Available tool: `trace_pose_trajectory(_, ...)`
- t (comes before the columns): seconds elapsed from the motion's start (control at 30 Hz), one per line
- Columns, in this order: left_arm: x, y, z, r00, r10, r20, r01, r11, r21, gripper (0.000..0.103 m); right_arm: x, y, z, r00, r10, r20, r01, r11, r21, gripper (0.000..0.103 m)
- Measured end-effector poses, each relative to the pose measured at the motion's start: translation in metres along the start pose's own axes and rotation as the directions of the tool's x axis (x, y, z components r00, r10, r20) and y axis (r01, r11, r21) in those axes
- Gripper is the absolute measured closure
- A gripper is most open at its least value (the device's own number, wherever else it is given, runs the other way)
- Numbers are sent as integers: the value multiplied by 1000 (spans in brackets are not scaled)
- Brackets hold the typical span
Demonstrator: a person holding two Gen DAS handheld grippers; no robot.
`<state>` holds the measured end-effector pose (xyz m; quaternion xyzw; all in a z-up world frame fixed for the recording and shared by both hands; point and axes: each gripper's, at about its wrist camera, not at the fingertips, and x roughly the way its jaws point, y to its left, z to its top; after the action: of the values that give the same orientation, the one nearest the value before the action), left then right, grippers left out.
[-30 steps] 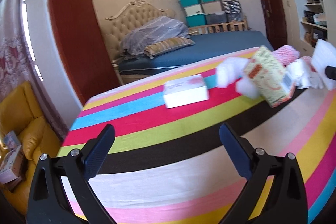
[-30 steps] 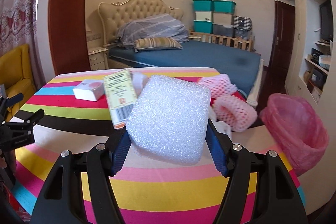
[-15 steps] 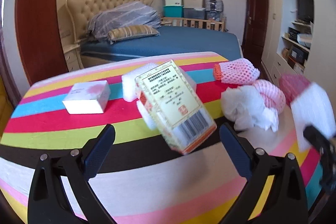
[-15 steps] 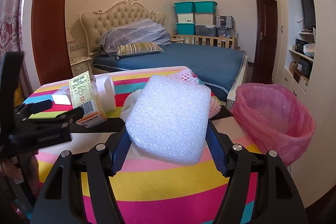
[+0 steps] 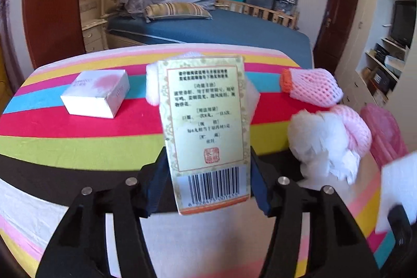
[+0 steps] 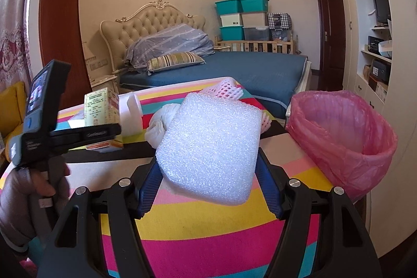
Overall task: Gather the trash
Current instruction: 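Grasp the barcode medicine box with the left tool while the right tool holds the foam block, then carry the medicine box and foam block to the pink bin and release both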
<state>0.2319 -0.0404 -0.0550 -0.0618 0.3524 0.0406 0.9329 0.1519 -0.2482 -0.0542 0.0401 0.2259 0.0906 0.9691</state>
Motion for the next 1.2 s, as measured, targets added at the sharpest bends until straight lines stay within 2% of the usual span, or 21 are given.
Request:
trace_pose_trajectory(0.2,-36,9,-30,997,-58,50,52,993,110,50,2,10,-4,999,30,-13,-31,999,-21,39)
trace_pose_trajectory(0.37,-63,9,-45,991,-73,109,53,982,179,54,6,24,-7,998,51,-29,-53,997,-51,39)
trace_pose_trajectory(0.47,-69,6,-52,989,-86,116,61,977,205,54,5,31,-8,998,60,-30,-62,996,-70,39)
trace_pose_trajectory(0.57,-66,7,-51,991,-84,102,62,977,203,54,5,33,-10,997,63,-37,-65,995,-79,39)
trace_pose_trajectory(0.63,-58,9,-50,995,-86,55,75,980,184,54,6,33,-10,997,64,-42,-67,995,-79,39)
trace_pose_trajectory(0.77,-45,14,-46,997,-77,7,75,985,153,47,9,36,-12,996,68,-54,-73,994,-86,39)
trace_pose_trajectory(0.83,-43,14,-45,997,-78,2,77,985,155,47,10,37,-14,996,70,-59,-76,993,-90,39)
trace_pose_trajectory(0.87,-42,14,-45,996,-85,-6,85,984,158,54,10,37,-16,996,70,-61,-76,993,-93,39)
trace_pose_trajectory(0.9,-42,13,-45,996,-93,-10,94,982,162,54,11,38,-16,996,69,-63,-75,992,-99,39)
trace_pose_trajectory(1.2,-66,1,-52,987,-129,100,102,966,235,54,6,38,-16,997,52,-56,-59,991,-118,39)
